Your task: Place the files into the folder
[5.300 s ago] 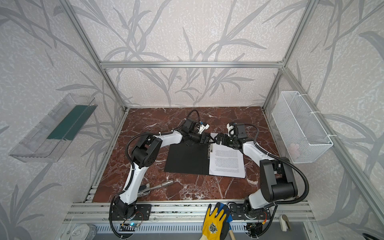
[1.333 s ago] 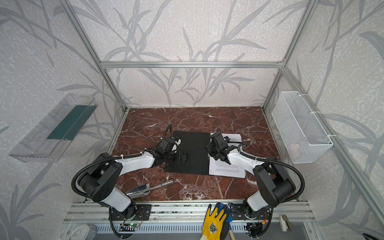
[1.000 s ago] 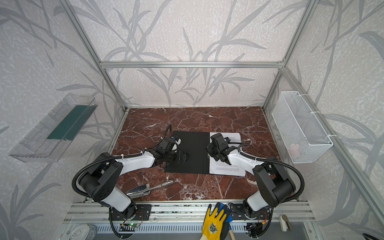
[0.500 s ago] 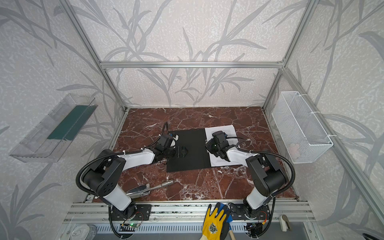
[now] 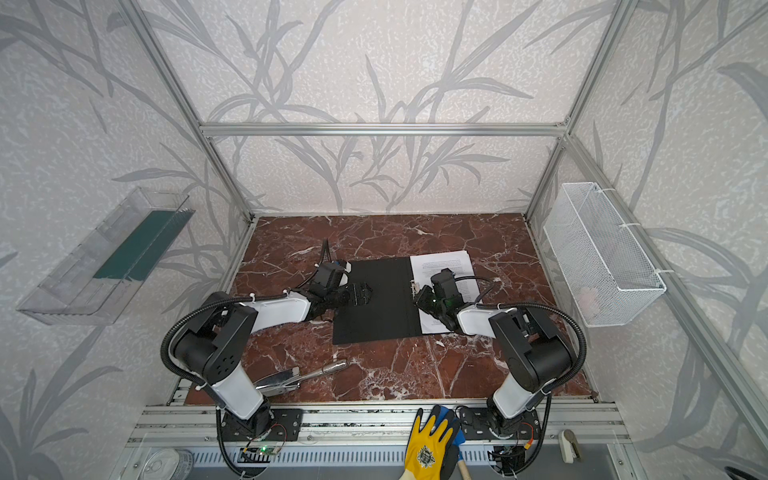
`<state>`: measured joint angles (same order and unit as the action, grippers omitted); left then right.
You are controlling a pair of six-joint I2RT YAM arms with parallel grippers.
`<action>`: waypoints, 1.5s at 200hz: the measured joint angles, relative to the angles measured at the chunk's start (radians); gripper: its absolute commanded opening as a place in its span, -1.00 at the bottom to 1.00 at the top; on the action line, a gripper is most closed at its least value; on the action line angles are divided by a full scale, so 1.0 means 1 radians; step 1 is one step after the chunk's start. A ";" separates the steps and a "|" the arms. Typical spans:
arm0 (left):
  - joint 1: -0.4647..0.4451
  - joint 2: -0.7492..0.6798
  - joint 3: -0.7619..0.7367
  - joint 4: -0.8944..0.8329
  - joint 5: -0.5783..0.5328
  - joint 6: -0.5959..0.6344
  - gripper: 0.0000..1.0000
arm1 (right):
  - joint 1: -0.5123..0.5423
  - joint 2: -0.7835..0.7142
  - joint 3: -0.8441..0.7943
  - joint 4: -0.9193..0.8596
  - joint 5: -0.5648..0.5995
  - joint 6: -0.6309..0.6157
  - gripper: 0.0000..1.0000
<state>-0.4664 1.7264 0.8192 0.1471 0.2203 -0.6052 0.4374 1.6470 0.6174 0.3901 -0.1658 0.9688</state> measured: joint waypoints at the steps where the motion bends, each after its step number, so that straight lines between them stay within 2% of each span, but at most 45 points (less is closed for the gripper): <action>1: 0.000 0.000 0.000 0.001 0.000 0.000 0.98 | 0.000 0.000 -0.001 0.001 0.001 -0.002 -1.00; 110: 0.006 0.019 0.010 0.026 -0.001 -0.001 0.98 | 0.036 0.124 -0.056 0.255 0.137 -0.079 -1.00; 178: 0.012 0.031 0.025 0.022 -0.018 -0.001 0.98 | 0.099 0.106 -0.022 0.179 0.287 -0.076 -1.00; 221: 0.032 0.039 0.037 0.013 -0.039 -0.001 0.98 | 0.124 0.074 -0.011 0.120 0.308 -0.061 -1.00; 259: 0.063 0.043 0.044 0.007 -0.050 0.000 0.98 | 0.200 0.068 -0.010 0.110 0.350 -0.006 -1.00; 300: 0.079 0.045 0.046 0.003 -0.054 0.000 0.98 | 0.216 0.047 -0.009 0.064 0.379 0.008 -1.00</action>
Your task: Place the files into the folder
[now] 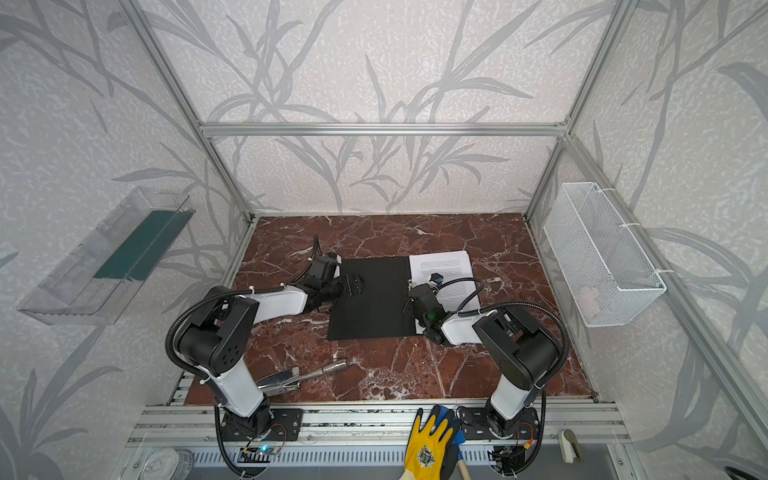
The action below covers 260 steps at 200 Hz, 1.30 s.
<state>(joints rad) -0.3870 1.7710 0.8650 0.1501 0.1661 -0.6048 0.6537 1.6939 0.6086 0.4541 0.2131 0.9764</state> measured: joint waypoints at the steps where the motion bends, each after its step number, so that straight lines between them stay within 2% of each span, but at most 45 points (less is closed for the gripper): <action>1: 0.000 0.000 0.000 0.000 0.000 0.000 0.98 | 0.000 -0.001 0.000 -0.002 0.001 0.000 -1.00; 48: 0.004 0.020 0.024 -0.007 -0.012 0.002 0.98 | 0.015 -0.009 -0.007 -0.038 0.035 0.000 -1.00; 115: 0.006 0.047 0.045 -0.005 -0.024 0.004 0.98 | 0.026 0.053 0.016 -0.037 0.100 0.024 -1.00; 168: 0.008 0.058 0.055 0.001 -0.028 0.006 0.98 | 0.028 0.087 0.020 0.018 0.126 0.019 -1.00; 206: 0.009 0.058 0.055 0.004 -0.026 0.007 0.98 | 0.013 0.063 -0.011 0.082 0.063 -0.051 -1.00; 228: 0.010 0.058 0.055 0.004 -0.023 0.007 0.98 | 0.005 0.034 -0.023 0.080 -0.004 -0.089 -0.79; 260: 0.010 0.056 0.052 0.008 -0.016 0.008 0.98 | -0.011 0.024 -0.029 0.057 -0.098 -0.116 -0.74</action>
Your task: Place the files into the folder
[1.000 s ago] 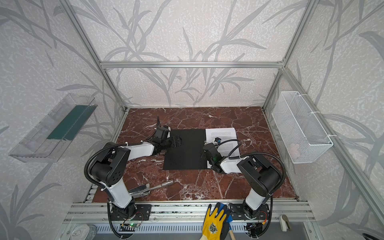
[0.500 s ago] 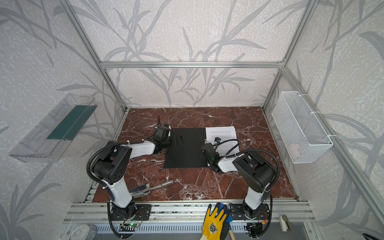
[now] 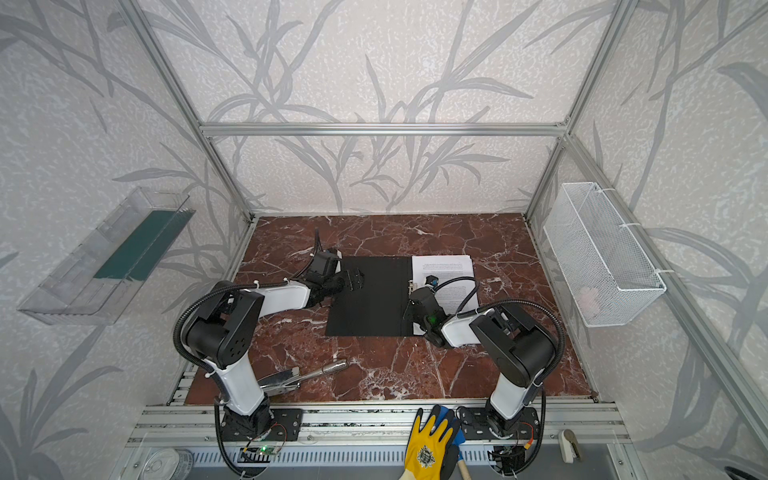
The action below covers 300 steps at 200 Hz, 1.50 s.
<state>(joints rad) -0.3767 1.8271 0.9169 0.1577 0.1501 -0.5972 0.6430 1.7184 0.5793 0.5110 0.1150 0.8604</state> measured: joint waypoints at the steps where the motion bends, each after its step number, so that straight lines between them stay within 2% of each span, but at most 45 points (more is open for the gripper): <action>1: 0.000 0.000 0.000 0.000 0.000 0.000 0.98 | -0.001 -0.001 0.000 0.000 -0.003 0.000 -0.74; 42: 0.000 -0.002 -0.003 0.006 0.004 0.001 0.98 | -0.026 -0.008 -0.005 0.002 -0.090 -0.006 -0.64; 81: 0.001 -0.004 -0.003 0.012 0.011 0.003 0.98 | -0.027 -0.067 -0.005 -0.069 -0.140 -0.051 -0.30; 103: 0.006 -0.006 -0.002 0.011 0.031 0.019 0.98 | -0.027 -0.127 0.003 -0.169 -0.171 -0.093 -0.01; 126: 0.011 -0.011 -0.002 0.008 0.071 0.048 0.98 | -0.027 -0.227 0.027 -0.269 -0.197 -0.163 0.53; 142: 0.019 -0.020 -0.006 -0.001 0.117 0.060 0.98 | -0.036 -0.306 0.070 -0.336 -0.208 -0.229 0.73; 149: 0.021 -0.026 -0.012 0.000 0.146 0.064 0.98 | -0.048 -0.335 0.098 -0.367 -0.217 -0.267 0.99; 185: 0.018 -0.095 -0.118 0.069 0.354 0.037 0.98 | -0.179 -0.404 0.230 -0.518 -0.221 -0.427 0.98; 203: 0.018 -0.154 -0.185 0.082 0.380 -0.002 0.98 | -0.258 -0.406 0.254 -0.594 -0.221 -0.476 0.98; 227: 0.017 -0.257 -0.226 -0.001 0.291 -0.033 0.98 | -0.380 -0.438 0.206 -0.647 -0.225 -0.491 0.98; 257: 0.024 -0.352 -0.226 -0.126 0.156 -0.033 0.98 | -0.526 -0.557 0.062 -0.658 -0.239 -0.463 0.98; 280: 0.028 -0.397 -0.226 -0.223 0.066 -0.024 0.98 | -0.568 -0.632 -0.034 -0.653 -0.229 -0.421 0.98; 300: 0.033 -0.401 -0.226 -0.285 0.035 -0.006 0.98 | -0.583 -0.642 -0.089 -0.646 -0.228 -0.378 0.98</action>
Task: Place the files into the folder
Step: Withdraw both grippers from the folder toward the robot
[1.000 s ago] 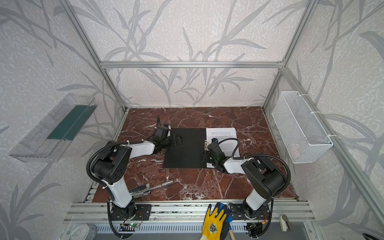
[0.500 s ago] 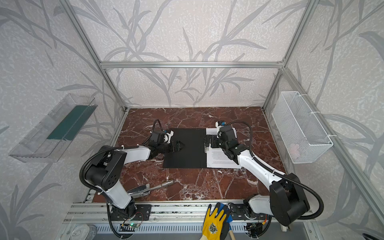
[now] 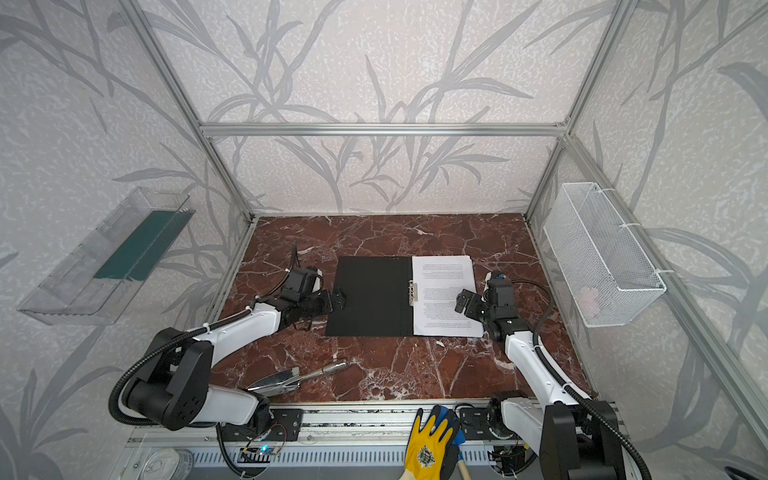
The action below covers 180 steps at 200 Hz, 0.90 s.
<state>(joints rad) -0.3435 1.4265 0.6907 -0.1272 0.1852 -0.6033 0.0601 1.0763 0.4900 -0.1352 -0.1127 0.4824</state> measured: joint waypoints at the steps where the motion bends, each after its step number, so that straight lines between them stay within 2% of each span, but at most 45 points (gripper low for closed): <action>1: 0.000 0.000 0.000 -0.004 -0.001 0.000 0.98 | 0.000 0.001 -0.001 0.000 0.000 0.001 0.98; 49: 0.002 0.054 0.015 -0.093 0.029 0.040 0.98 | -0.035 0.188 -0.009 0.053 -0.032 0.101 0.98; 71: 0.002 0.076 0.035 -0.088 0.064 0.051 0.98 | -0.045 0.214 -0.003 0.085 -0.056 0.121 0.98; 106: 0.006 0.106 0.034 0.004 0.147 0.009 0.98 | -0.054 0.233 -0.003 0.129 -0.104 0.132 1.00; 137: 0.027 0.129 0.034 0.083 0.187 -0.038 0.98 | -0.074 0.274 -0.001 0.204 -0.128 0.123 0.89; 180: 0.048 0.136 0.032 0.133 0.231 -0.100 0.98 | -0.077 0.299 0.005 0.241 -0.127 0.102 0.88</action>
<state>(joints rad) -0.2955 1.5623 0.7223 0.0059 0.4164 -0.7036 -0.0170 1.3754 0.4946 0.1059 -0.2398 0.5842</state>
